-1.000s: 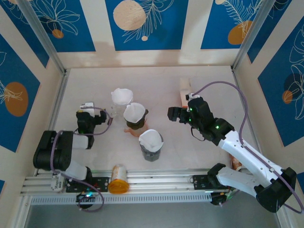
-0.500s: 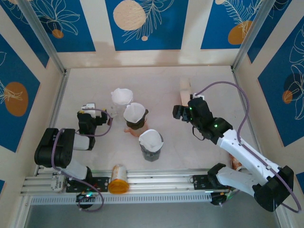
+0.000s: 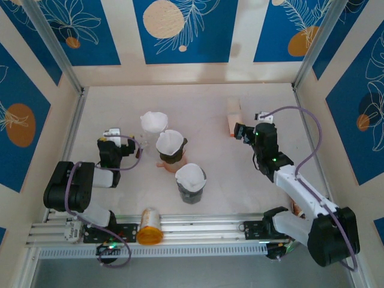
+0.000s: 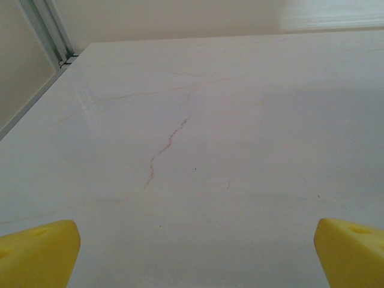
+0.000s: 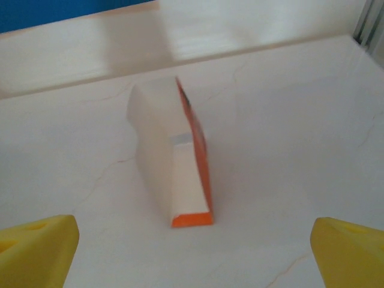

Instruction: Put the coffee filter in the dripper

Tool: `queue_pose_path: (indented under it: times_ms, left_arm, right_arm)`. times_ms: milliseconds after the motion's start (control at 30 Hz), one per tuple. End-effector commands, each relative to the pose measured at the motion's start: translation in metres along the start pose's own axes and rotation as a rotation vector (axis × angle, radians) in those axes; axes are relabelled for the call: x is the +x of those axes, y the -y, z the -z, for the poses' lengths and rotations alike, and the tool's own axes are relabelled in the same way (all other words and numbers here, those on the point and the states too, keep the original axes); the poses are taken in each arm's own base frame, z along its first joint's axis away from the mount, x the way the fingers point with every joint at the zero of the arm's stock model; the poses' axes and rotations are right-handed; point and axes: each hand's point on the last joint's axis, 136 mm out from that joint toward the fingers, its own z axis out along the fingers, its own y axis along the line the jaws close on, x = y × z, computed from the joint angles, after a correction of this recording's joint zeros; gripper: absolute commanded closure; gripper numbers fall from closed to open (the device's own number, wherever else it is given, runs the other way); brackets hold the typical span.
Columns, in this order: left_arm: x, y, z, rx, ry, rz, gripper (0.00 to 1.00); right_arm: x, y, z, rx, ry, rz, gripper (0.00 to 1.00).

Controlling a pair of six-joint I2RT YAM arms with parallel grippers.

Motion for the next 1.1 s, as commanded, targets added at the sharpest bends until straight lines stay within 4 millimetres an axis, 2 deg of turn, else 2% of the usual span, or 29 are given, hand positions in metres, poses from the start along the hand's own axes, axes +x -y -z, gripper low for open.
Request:
queue_pose_path:
  times_ms: [0, 133, 400, 633, 733, 767, 833, 1067]
  left_arm:
    - [-0.002, 0.002, -0.004, -0.004, 0.0, -0.016, 0.0]
    - [-0.003, 0.002, -0.004, -0.004, 0.001, -0.015, 0.0]
    - [-0.003, 0.002, -0.005, -0.006, -0.002, -0.018, 0.0]
    - [-0.003, 0.002, -0.005, -0.006, -0.002, -0.018, 0.0]
    - [-0.003, 0.002, -0.005, -0.007, -0.003, -0.019, 0.0]
    - [-0.003, 0.002, -0.005, -0.007, -0.001, -0.018, 0.0]
    - [-0.003, 0.002, -0.005, -0.007, -0.001, -0.018, 0.0]
    - [-0.003, 0.003, -0.005, -0.006, -0.001, -0.018, 0.0]
  right_arm:
    - [-0.015, 0.002, -0.02, 0.034, 0.116, 0.154, 0.01]
    - [0.015, 0.022, -0.048, 0.066, 0.069, 0.172, 0.01]
    - [0.059, 0.051, -0.071, 0.044, 0.029, 0.053, 0.01]
    - [0.063, 0.052, -0.077, -0.009, -0.008, 0.02, 0.01]
    - [0.072, 0.048, -0.074, -0.104, -0.013, -0.001, 0.01]
    - [0.07, 0.045, -0.074, -0.125, 0.041, 0.007, 0.01]
    - [0.074, 0.048, -0.074, -0.079, 0.001, 0.013, 0.01]
    - [0.071, 0.048, -0.074, -0.077, 0.028, 0.018, 0.01]
